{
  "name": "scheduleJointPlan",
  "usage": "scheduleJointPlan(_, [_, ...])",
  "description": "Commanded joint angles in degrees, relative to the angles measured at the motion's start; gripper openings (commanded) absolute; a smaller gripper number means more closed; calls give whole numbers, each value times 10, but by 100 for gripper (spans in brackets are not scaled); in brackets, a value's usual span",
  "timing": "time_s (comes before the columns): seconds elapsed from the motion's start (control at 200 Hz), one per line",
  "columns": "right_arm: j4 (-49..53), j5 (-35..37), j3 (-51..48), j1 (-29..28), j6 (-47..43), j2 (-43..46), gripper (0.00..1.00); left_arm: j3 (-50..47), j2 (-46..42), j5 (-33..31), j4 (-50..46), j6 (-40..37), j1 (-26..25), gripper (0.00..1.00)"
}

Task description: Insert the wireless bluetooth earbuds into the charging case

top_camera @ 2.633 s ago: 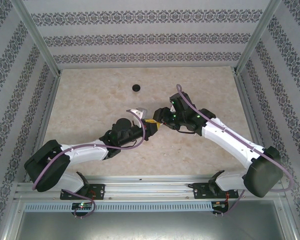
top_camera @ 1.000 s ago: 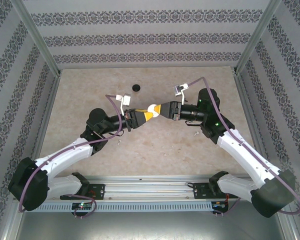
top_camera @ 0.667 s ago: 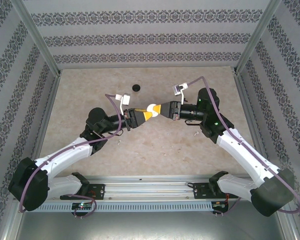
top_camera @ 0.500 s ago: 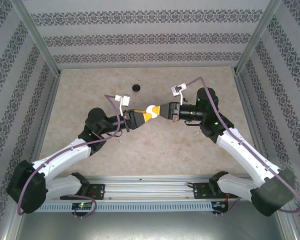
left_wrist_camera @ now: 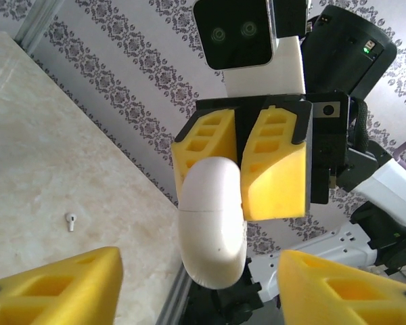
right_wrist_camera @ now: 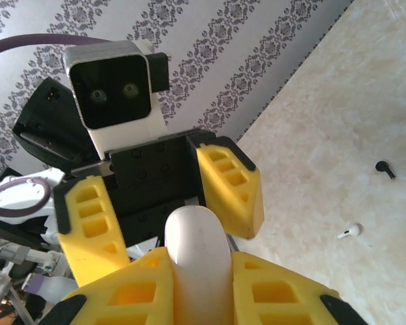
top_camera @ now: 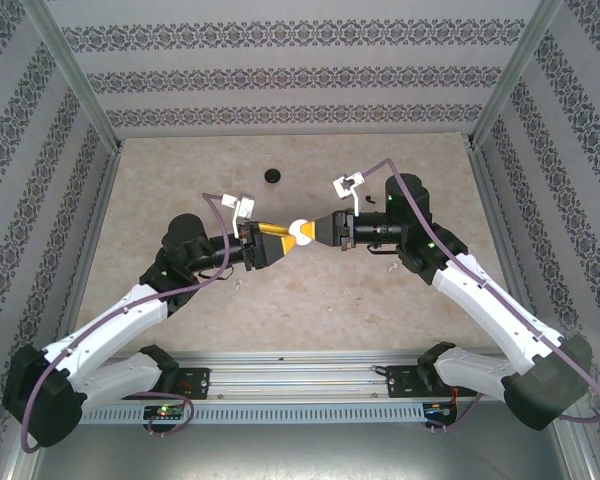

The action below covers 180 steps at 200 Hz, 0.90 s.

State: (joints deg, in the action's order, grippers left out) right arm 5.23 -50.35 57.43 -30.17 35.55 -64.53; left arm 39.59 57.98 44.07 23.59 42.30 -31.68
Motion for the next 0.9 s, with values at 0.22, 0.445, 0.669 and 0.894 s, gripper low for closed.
scheduleJointPlan(0.22, [39, -8, 44, -4, -76, 2, 0, 8, -45, 52, -41, -52, 37, 68])
scheduleJointPlan(0.445, [46, -5, 50, -9, -111, 4, 0, 26, -31, 104, -36, -67, 36, 63])
scheduleJointPlan(0.669, [50, 1, 60, -25, -124, -4, 1, 13, -31, 91, -17, -66, 33, 65])
scheduleJointPlan(0.894, [52, 11, 61, -37, -126, -9, 1, 7, -8, 96, 39, -22, 30, 59])
